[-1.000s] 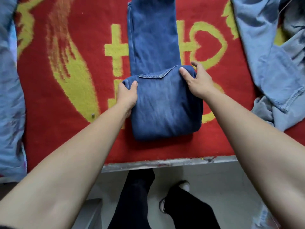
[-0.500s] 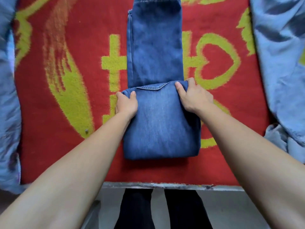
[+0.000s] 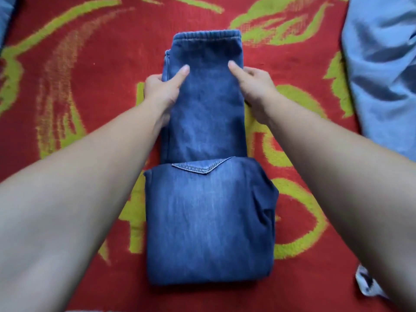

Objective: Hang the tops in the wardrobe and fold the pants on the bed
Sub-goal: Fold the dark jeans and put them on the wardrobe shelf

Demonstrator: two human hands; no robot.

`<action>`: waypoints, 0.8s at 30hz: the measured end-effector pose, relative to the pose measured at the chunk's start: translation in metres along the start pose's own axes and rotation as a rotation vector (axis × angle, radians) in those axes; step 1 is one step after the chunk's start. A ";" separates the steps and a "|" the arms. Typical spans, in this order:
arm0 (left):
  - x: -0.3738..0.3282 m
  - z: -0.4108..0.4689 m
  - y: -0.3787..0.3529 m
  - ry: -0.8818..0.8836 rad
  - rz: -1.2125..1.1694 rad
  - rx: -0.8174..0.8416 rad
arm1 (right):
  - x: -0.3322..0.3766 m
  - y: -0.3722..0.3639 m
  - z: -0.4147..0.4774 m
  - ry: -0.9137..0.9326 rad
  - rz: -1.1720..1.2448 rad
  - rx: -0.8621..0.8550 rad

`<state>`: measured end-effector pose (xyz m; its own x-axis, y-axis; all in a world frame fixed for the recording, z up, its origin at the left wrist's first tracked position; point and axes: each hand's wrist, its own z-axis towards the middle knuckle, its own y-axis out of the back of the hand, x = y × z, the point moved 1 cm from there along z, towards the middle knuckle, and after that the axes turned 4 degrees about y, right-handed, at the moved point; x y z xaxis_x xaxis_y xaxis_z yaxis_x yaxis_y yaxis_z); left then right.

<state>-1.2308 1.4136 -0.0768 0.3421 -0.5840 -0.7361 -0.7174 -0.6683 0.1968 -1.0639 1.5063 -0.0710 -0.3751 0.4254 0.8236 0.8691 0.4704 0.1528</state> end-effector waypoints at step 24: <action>-0.023 -0.138 0.080 -0.414 0.422 0.057 | 0.055 0.035 -0.154 0.280 -0.352 0.075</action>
<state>-1.2126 1.3102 0.0449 -0.2370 -0.5581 -0.7952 -0.7753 -0.3846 0.5010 -1.0044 1.4276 0.0637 -0.5331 0.0092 0.8460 0.6748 0.6078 0.4186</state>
